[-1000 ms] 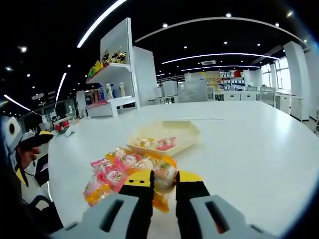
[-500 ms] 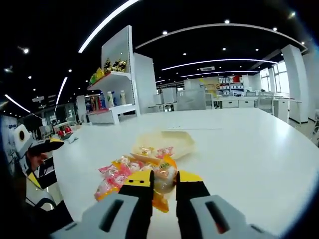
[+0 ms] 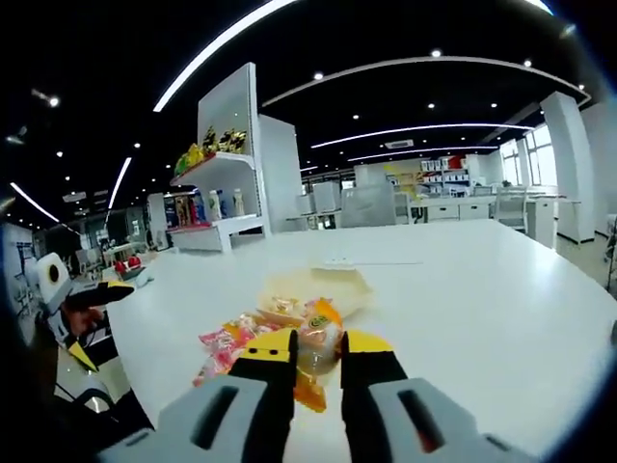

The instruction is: Pick up the marshmallows scattered on the table and place them into the bowl on the table

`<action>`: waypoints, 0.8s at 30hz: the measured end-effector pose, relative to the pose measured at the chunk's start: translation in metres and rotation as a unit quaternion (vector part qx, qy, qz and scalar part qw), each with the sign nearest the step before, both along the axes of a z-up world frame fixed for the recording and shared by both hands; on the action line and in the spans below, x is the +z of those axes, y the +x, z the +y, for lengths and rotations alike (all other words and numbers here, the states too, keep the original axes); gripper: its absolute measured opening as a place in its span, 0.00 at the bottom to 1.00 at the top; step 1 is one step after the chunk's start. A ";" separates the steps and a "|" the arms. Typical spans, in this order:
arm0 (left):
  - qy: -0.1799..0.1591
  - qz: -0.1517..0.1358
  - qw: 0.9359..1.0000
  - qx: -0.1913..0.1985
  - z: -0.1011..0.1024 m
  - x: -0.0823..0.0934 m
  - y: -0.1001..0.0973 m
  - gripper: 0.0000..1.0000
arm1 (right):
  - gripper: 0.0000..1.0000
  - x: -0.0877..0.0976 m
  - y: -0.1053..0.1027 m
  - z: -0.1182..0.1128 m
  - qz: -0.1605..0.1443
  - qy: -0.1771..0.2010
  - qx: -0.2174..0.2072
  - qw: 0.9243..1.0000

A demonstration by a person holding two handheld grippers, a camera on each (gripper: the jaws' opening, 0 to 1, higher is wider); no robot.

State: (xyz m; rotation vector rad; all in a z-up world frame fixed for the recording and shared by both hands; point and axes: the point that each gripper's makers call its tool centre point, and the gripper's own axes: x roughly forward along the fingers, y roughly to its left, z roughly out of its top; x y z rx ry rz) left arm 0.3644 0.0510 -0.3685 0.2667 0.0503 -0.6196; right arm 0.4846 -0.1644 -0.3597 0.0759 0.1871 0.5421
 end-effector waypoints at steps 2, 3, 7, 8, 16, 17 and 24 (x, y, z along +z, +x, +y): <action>0.000 0.004 1.000 0.001 0.000 -0.002 0.000 0.95 | 0.15 -0.002 0.000 0.000 -0.001 -0.007 -0.002 1.000; -0.003 0.003 1.000 0.008 0.002 -0.001 0.001 0.95 | 0.15 -0.003 -0.001 0.000 -0.001 -0.009 -0.002 1.000; -0.016 -0.013 1.000 0.020 0.009 0.008 0.004 0.95 | 0.15 -0.001 -0.004 0.004 0.007 0.012 0.011 1.000; -0.018 -0.012 1.000 0.020 0.009 0.008 0.004 0.95 | 0.15 0.000 -0.004 0.005 0.006 0.012 0.011 1.000; -0.004 -0.004 1.000 0.009 0.003 0.000 0.001 0.95 | 0.15 0.003 -0.003 0.006 -0.003 -0.001 0.011 1.000; -0.005 -0.004 1.000 0.008 0.003 0.000 0.001 0.95 | 0.15 0.004 -0.003 0.007 -0.004 -0.002 0.011 1.000; 0.002 -0.009 1.000 0.007 0.003 0.002 0.001 0.95 | 0.16 0.009 0.000 0.009 -0.012 -0.009 0.011 1.000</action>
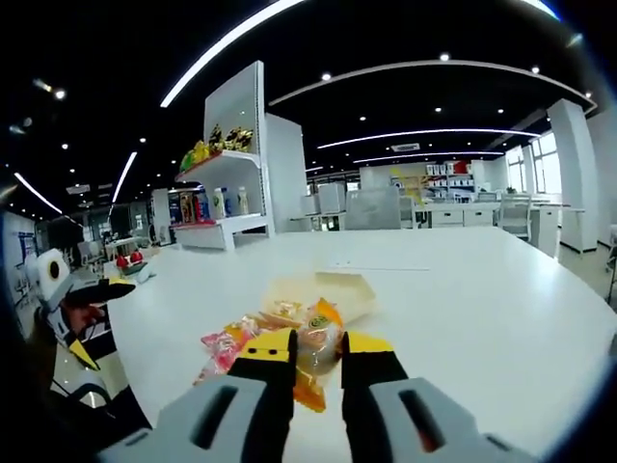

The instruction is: Pick up the marshmallows scattered on the table and place them into the bowl on the table

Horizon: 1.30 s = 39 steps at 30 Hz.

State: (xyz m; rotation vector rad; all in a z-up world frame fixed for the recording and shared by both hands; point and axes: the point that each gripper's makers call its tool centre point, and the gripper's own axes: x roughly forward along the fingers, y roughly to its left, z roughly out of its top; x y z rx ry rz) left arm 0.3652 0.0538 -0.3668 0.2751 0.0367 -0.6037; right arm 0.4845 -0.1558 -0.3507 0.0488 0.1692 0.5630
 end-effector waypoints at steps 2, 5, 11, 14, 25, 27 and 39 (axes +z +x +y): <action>0.000 0.001 1.000 -0.001 0.000 0.000 0.000 0.95 | 0.16 0.001 0.002 0.001 -0.001 -0.002 0.000 1.000; 0.001 0.001 1.000 0.000 0.000 -0.001 0.000 0.95 | 0.16 0.003 0.004 0.002 -0.002 -0.002 0.001 1.000; 0.005 0.000 1.000 -0.001 0.000 -0.001 0.000 0.94 | 0.16 0.004 0.005 0.007 -0.003 -0.006 0.005 1.000; 0.005 -0.001 1.000 -0.001 0.000 -0.001 0.000 0.94 | 0.16 0.005 0.006 0.008 -0.004 -0.005 0.006 1.000; 0.009 -0.003 1.000 -0.001 0.000 0.000 0.000 0.94 | 0.16 0.020 0.014 0.018 -0.013 -0.004 0.014 1.000; 0.009 -0.003 1.000 -0.001 0.000 0.000 0.000 0.93 | 0.16 0.022 0.016 0.022 -0.015 -0.004 0.016 1.000; 0.009 -0.005 1.000 -0.001 0.000 0.000 0.000 0.93 | 0.16 0.038 0.030 0.038 -0.014 0.017 0.031 0.999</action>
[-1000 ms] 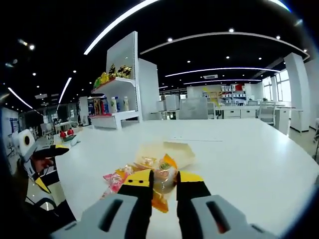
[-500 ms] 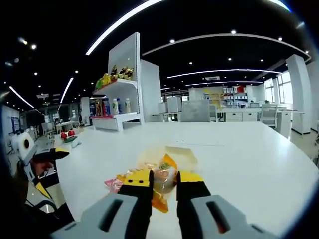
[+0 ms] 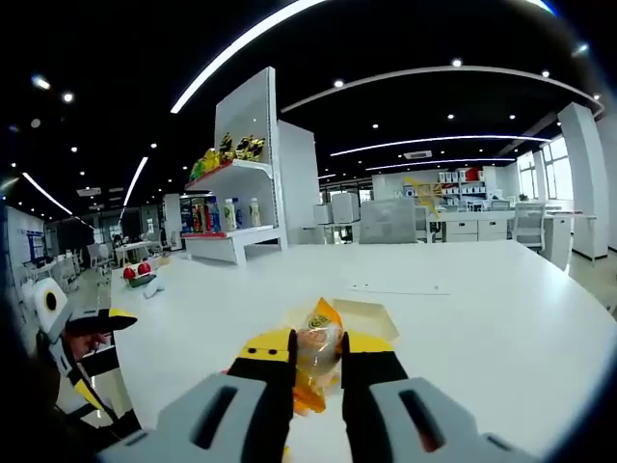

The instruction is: Pick up the marshmallows scattered on the table and place them into the bowl on the table

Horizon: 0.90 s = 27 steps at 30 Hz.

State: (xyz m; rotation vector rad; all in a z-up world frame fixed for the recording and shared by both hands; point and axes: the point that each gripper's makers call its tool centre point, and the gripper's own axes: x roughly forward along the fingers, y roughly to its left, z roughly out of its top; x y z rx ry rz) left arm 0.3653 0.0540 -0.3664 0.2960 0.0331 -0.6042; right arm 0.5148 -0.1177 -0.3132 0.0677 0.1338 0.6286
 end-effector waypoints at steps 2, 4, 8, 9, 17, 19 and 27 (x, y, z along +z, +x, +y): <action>-0.001 0.000 1.000 -0.002 -0.001 0.000 0.000 0.93 | 0.16 0.003 0.001 0.004 0.000 0.001 0.002 1.000; 0.000 0.000 1.000 -0.003 -0.001 -0.001 -0.001 0.93 | 0.16 0.005 0.009 0.005 -0.002 -0.002 0.002 1.000; 0.000 0.002 1.000 -0.002 0.000 -0.002 0.000 0.93 | 0.16 0.008 0.019 0.010 -0.002 -0.005 0.007 1.000; -0.001 0.002 1.000 -0.002 0.000 -0.002 0.000 0.93 | 0.16 0.009 0.021 0.011 -0.001 -0.006 0.008 1.000; -0.001 0.002 1.000 -0.001 0.003 -0.003 -0.001 0.93 | 0.16 0.015 0.032 0.024 0.005 0.002 0.018 1.000; -0.001 0.002 1.000 -0.001 0.003 -0.003 -0.001 0.93 | 0.16 0.015 0.038 0.026 0.006 0.002 0.017 1.000; -0.004 0.005 1.000 0.000 0.006 -0.005 -0.001 0.93 | 0.16 0.001 0.055 0.030 0.015 -0.017 0.002 1.000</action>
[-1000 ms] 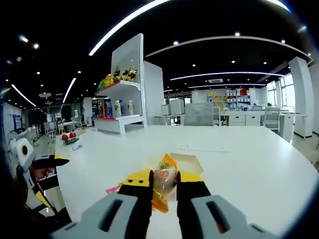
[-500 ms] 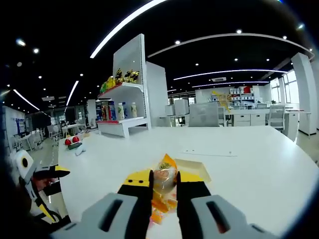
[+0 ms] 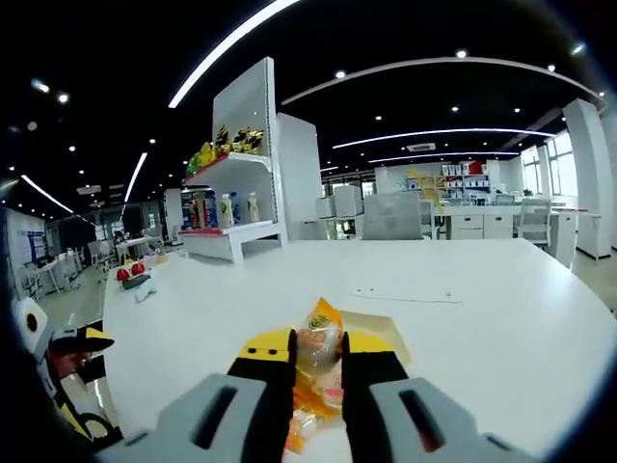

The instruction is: Pick up the marshmallows scattered on the table and place them into the bowl on the table

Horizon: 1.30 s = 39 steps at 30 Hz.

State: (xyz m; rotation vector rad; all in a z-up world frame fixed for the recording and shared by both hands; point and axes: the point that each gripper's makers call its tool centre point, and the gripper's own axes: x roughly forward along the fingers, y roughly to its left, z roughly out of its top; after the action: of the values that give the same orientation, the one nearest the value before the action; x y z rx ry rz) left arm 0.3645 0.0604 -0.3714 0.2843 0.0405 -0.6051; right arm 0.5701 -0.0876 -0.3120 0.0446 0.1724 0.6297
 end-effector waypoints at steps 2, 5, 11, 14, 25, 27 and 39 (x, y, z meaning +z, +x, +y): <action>0.000 0.000 1.000 0.001 0.001 0.000 0.000 0.93 | 0.16 -0.003 0.006 -0.002 -0.001 -0.001 -0.004 1.000; 0.000 0.000 1.000 0.002 0.003 0.000 0.000 0.93 | 0.16 -0.003 0.014 -0.005 0.000 -0.002 -0.010 1.000; 0.001 -0.001 1.000 0.005 0.004 0.001 0.001 0.93 | 0.16 -0.001 0.027 -0.009 -0.002 -0.006 -0.021 1.000; -0.001 -0.003 1.000 0.006 0.004 0.002 0.001 0.93 | 0.16 -0.002 0.030 -0.009 -0.002 -0.007 -0.024 1.000; 0.004 -0.005 1.000 0.007 0.005 0.002 0.001 0.92 | 0.16 -0.020 0.052 -0.016 0.015 -0.011 -0.039 0.999; 0.005 -0.005 1.000 0.007 0.005 0.003 0.000 0.92 | 0.16 -0.025 0.050 -0.016 0.019 -0.013 -0.041 0.999; 0.008 0.004 1.000 -0.001 -0.001 -0.003 0.003 0.92 | 0.16 -0.026 0.051 -0.008 0.014 -0.015 -0.041 0.999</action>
State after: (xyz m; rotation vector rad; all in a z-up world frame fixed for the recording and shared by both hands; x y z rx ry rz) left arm 0.3675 0.0596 -0.3743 0.2975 0.0532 -0.6087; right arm 0.6214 -0.0957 -0.3381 0.0309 0.2072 0.5451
